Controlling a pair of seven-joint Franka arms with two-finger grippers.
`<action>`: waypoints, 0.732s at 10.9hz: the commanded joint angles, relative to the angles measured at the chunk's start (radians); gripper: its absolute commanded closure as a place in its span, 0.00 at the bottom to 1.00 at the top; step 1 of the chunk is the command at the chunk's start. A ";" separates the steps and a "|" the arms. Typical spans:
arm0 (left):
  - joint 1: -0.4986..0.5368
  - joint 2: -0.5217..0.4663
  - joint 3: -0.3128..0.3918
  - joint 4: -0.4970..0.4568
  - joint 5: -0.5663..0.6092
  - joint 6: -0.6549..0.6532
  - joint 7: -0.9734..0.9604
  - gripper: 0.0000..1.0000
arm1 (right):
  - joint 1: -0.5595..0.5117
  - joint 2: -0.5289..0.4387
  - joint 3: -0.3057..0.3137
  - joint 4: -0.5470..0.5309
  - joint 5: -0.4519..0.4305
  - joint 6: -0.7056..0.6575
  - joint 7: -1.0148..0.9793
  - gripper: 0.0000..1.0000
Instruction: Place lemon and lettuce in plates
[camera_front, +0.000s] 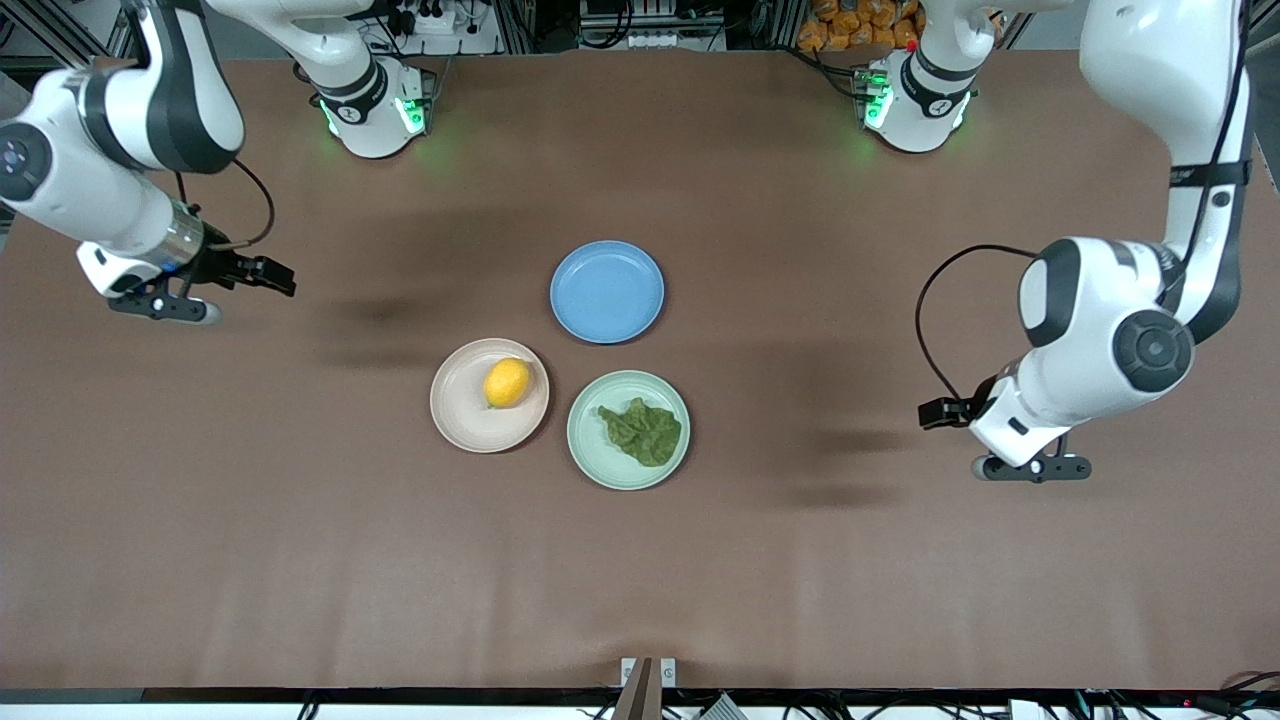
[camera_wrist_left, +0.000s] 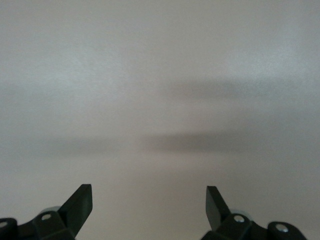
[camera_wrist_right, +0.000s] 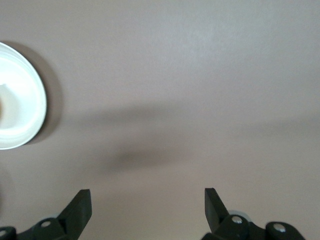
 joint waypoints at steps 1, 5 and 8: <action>0.059 -0.141 -0.021 -0.104 0.022 -0.013 0.014 0.00 | -0.013 -0.038 0.014 0.158 -0.014 -0.142 -0.010 0.00; 0.149 -0.247 -0.087 -0.128 0.021 -0.090 0.017 0.00 | -0.005 -0.026 0.016 0.339 -0.016 -0.231 -0.008 0.00; 0.144 -0.312 -0.088 -0.118 0.015 -0.140 0.020 0.00 | -0.002 0.015 0.016 0.531 -0.034 -0.415 -0.007 0.00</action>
